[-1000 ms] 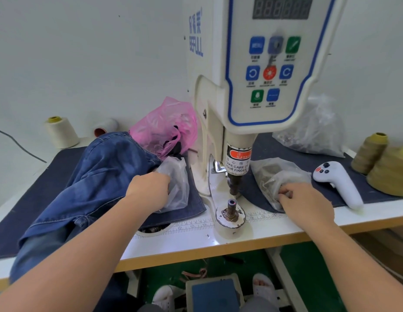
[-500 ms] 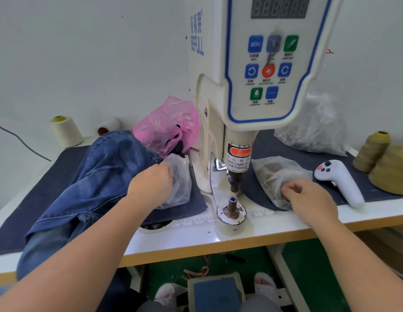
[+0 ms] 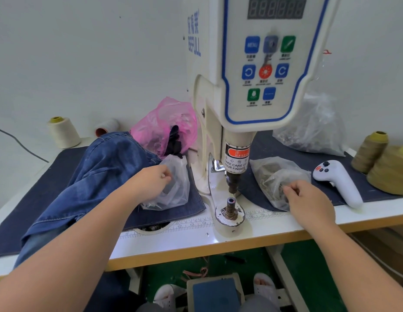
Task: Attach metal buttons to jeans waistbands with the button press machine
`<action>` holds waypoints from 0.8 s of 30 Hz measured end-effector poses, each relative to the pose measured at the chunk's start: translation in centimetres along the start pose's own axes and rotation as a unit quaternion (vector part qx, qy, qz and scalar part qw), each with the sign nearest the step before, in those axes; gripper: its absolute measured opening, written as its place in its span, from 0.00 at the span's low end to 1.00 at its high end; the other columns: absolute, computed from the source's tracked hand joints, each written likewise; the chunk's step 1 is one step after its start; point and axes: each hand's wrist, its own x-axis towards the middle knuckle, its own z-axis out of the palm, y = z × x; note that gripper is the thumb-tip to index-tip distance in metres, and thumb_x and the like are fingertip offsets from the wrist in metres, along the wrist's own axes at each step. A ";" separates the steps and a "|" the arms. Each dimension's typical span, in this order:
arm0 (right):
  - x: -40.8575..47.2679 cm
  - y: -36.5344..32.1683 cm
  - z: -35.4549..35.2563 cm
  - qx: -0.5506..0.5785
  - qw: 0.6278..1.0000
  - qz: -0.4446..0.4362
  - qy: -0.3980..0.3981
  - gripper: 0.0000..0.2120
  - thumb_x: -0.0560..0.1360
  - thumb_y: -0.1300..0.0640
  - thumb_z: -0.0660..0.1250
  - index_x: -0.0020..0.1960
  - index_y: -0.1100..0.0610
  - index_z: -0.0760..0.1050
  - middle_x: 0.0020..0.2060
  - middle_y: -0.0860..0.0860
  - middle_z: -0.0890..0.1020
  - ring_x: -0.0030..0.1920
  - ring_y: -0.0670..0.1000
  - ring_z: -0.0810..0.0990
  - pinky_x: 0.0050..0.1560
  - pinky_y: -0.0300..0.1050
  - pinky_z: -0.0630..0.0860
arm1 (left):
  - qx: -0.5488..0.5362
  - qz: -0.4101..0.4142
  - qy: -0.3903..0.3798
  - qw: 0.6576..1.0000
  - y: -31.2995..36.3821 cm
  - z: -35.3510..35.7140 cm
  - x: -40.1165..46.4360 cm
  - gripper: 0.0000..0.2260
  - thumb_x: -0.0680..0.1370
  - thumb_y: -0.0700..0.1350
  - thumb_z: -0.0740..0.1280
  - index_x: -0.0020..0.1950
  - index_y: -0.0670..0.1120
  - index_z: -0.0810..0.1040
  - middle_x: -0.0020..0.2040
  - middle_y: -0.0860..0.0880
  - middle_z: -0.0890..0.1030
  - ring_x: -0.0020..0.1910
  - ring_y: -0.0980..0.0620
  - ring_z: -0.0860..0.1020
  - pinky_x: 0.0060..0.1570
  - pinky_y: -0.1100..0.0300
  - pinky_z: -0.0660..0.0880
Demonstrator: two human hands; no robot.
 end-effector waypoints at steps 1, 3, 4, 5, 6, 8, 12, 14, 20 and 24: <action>0.0 0.0 0.0 -0.004 1.000 -0.002 0.001 0.10 0.82 0.48 0.60 0.43 0.48 0.73 0.37 0.45 0.77 0.38 0.44 0.72 0.32 0.42 0.61 | 0.006 0.006 -0.001 1.000 0.0 -0.2 -0.1 0.08 0.83 0.44 0.58 0.53 0.52 0.77 0.48 0.51 0.79 0.44 0.51 0.77 0.41 0.58 0.70; -0.1 -0.1 0.1 -0.014 1.000 -0.005 0.003 0.10 0.82 0.48 0.60 0.44 0.49 0.74 0.37 0.45 0.77 0.38 0.43 0.72 0.31 0.42 0.61 | 0.078 0.011 -0.007 0.997 0.0 -0.6 -0.1 0.12 0.82 0.42 0.58 0.56 0.54 0.79 0.48 0.52 0.76 0.43 0.51 0.77 0.41 0.57 0.72; -0.1 -0.1 0.1 -0.019 1.000 -0.007 0.005 0.10 0.82 0.48 0.60 0.45 0.49 0.74 0.37 0.45 0.77 0.37 0.43 0.72 0.31 0.42 0.61 | 0.130 0.014 -0.007 0.991 0.1 -0.7 -0.2 0.13 0.81 0.42 0.58 0.57 0.55 0.80 0.49 0.52 0.75 0.44 0.50 0.77 0.42 0.56 0.73; -0.2 -0.2 0.2 -0.021 1.000 -0.008 0.008 0.09 0.82 0.48 0.61 0.45 0.49 0.75 0.37 0.45 0.77 0.37 0.43 0.71 0.31 0.41 0.61 | 0.175 0.011 -0.005 0.984 0.3 -0.8 -0.3 0.13 0.80 0.43 0.59 0.57 0.55 0.81 0.50 0.51 0.75 0.46 0.48 0.78 0.42 0.55 0.74; -0.2 -0.2 0.2 -0.022 1.000 -0.008 0.010 0.09 0.82 0.48 0.61 0.45 0.49 0.75 0.37 0.45 0.77 0.37 0.43 0.71 0.31 0.41 0.61 | 0.204 0.004 -0.002 0.979 0.5 -0.8 -0.4 0.13 0.80 0.44 0.59 0.57 0.54 0.81 0.51 0.51 0.76 0.46 0.47 0.78 0.41 0.55 0.73; -0.2 -0.2 0.3 -0.025 1.000 -0.008 0.012 0.08 0.82 0.48 0.61 0.46 0.49 0.75 0.38 0.45 0.77 0.37 0.42 0.71 0.31 0.41 0.60 | 0.249 -0.010 0.005 0.968 0.9 -0.6 -0.7 0.12 0.79 0.44 0.60 0.57 0.52 0.80 0.50 0.51 0.77 0.45 0.47 0.78 0.38 0.56 0.72; -0.3 -0.2 0.4 -0.029 0.999 -0.012 0.019 0.08 0.82 0.49 0.61 0.46 0.47 0.74 0.38 0.42 0.75 0.37 0.40 0.69 0.32 0.40 0.60 | 0.329 -0.033 -0.003 0.944 1.9 -0.4 -0.9 0.12 0.77 0.41 0.62 0.56 0.49 0.80 0.44 0.52 0.74 0.41 0.48 0.75 0.36 0.57 0.71; -0.3 -0.1 0.4 -0.027 0.999 -0.014 0.022 0.08 0.82 0.49 0.61 0.45 0.47 0.74 0.38 0.41 0.75 0.37 0.41 0.69 0.32 0.40 0.60 | 0.349 -0.046 -0.010 0.936 2.2 -0.3 -0.8 0.13 0.76 0.40 0.63 0.58 0.48 0.80 0.44 0.52 0.74 0.41 0.47 0.75 0.38 0.56 0.72; -0.4 -0.1 0.5 -0.035 0.999 -0.019 0.023 0.10 0.81 0.49 0.61 0.41 0.46 0.72 0.36 0.43 0.75 0.37 0.41 0.70 0.31 0.41 0.61 | 0.360 -0.039 0.015 0.932 1.7 0.4 -0.7 0.16 0.77 0.39 0.62 0.62 0.51 0.78 0.50 0.51 0.79 0.48 0.47 0.80 0.38 0.56 0.72; -0.6 -0.2 0.5 -0.035 0.999 -0.021 0.027 0.11 0.81 0.49 0.61 0.41 0.46 0.72 0.36 0.43 0.75 0.36 0.41 0.69 0.31 0.41 0.60 | 0.341 -0.015 0.035 0.939 1.2 0.8 -0.7 0.14 0.80 0.41 0.60 0.64 0.49 0.74 0.55 0.50 0.80 0.50 0.46 0.81 0.38 0.55 0.71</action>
